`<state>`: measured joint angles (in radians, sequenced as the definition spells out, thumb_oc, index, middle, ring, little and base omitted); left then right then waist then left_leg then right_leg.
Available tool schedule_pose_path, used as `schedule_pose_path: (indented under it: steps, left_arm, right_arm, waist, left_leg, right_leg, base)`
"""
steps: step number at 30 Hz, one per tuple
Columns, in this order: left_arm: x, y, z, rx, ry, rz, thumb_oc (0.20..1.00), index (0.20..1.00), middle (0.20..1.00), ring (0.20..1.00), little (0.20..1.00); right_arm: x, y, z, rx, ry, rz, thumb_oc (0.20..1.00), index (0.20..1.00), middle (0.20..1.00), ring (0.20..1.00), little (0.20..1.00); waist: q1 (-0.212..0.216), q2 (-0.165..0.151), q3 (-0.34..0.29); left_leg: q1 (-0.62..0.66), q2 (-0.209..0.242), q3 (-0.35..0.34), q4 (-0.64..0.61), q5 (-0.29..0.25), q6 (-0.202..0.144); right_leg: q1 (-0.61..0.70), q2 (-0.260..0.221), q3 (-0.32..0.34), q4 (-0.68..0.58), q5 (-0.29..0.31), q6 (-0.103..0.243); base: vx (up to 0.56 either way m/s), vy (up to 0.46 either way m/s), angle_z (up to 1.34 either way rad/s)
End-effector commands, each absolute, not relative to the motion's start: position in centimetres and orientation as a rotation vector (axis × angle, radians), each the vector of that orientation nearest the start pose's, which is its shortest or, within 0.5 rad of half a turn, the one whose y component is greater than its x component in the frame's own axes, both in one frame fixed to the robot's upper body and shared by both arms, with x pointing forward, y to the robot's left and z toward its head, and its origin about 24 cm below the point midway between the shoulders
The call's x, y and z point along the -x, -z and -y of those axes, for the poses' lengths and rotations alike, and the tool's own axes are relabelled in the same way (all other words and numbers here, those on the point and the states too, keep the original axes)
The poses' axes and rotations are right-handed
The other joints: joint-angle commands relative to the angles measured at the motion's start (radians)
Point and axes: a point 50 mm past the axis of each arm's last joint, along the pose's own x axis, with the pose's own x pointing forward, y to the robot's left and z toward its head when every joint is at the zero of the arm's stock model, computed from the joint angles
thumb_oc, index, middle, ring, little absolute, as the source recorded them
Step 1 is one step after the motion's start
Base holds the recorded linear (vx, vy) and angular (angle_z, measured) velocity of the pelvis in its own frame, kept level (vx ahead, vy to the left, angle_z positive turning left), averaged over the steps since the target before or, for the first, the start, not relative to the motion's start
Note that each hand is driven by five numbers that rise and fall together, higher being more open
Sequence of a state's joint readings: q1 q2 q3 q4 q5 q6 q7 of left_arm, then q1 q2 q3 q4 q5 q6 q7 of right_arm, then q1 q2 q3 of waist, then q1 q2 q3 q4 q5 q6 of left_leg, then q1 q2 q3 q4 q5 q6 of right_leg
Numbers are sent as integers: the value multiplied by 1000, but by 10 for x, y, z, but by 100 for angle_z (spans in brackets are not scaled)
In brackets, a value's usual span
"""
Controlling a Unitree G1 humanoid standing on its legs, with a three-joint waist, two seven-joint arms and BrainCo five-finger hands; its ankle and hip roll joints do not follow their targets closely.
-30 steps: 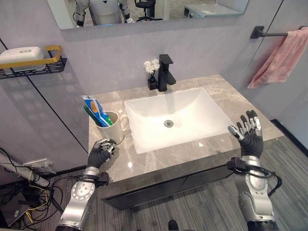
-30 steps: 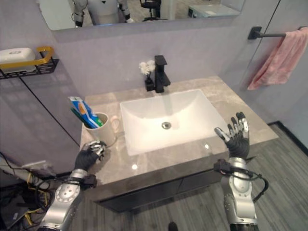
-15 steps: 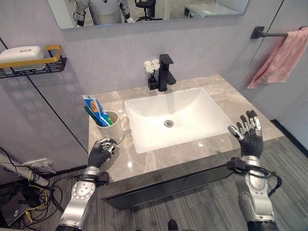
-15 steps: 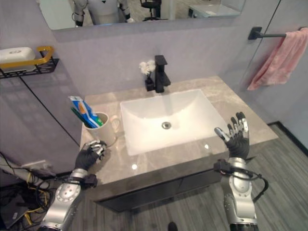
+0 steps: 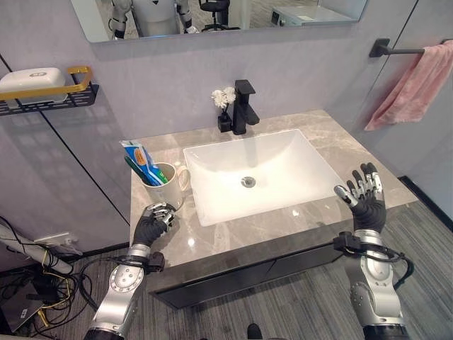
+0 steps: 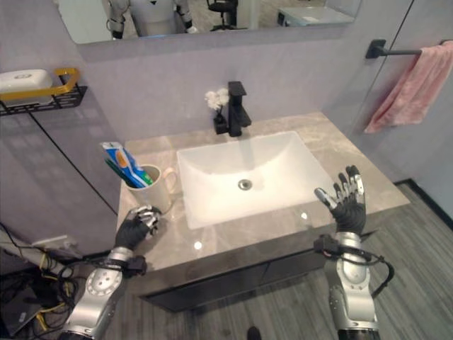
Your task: Put brush and paste in cup on sink, flatten towel.
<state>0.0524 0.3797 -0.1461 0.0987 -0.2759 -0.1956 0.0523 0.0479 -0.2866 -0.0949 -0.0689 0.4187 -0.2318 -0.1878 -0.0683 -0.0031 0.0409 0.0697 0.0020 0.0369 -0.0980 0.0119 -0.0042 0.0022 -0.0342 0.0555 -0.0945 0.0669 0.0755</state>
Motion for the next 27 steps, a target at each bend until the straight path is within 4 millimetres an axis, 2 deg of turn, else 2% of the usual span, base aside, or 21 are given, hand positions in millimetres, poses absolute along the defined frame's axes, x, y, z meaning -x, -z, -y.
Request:
schedule_pose_path:
  steps: [1, 6, 12, 27]
  left_arm:
    - [-262, -60, -196, -106, 102, 142, 200, 200, 200, 200, 200]
    - [-261, -60, -190, -104, 148, 139, 200, 200, 200, 200, 200]
    - [-262, -60, -191, -106, 143, 139, 200, 200, 200, 200, 200]
    - [-268, -72, -216, -192, 57, 170, 200, 200, 200, 200, 200]
  right_arm:
    - [-242, -99, 237, -180, 269, 359, 1000, 1000, 1000, 1000, 1000]
    - [-242, -97, 237, -187, 267, 350, 1000, 1000, 1000, 1000, 1000]
    - [-242, -96, 236, -191, 262, 347, 1000, 1000, 1000, 1000, 1000]
    - [-240, -92, 241, -183, 264, 327, 1000, 1000, 1000, 1000, 1000]
  waist:
    - [-4, -42, 10]
    - [-6, -40, 10]
    - [-6, -38, 10]
    - [-7, -36, 6]
  left_leg:
    - [90, 27, -34, 11, -180, 2]
    - [91, 26, -33, 11, -182, 1]
    - [91, 23, -34, 11, -182, 2]
    - [86, 23, -37, 11, -180, 2]
  right_leg:
    - [80, -70, -66, 7, -128, 60]
    - [83, -72, -70, 7, -129, 61]
    - [83, -73, -74, 7, -129, 61]
    - [78, -77, -77, 7, -126, 63]
  base:
    - [0, 0, 0]
    - [0, 0, 0]
    - [0, 0, 0]
    - [0, 0, 0]
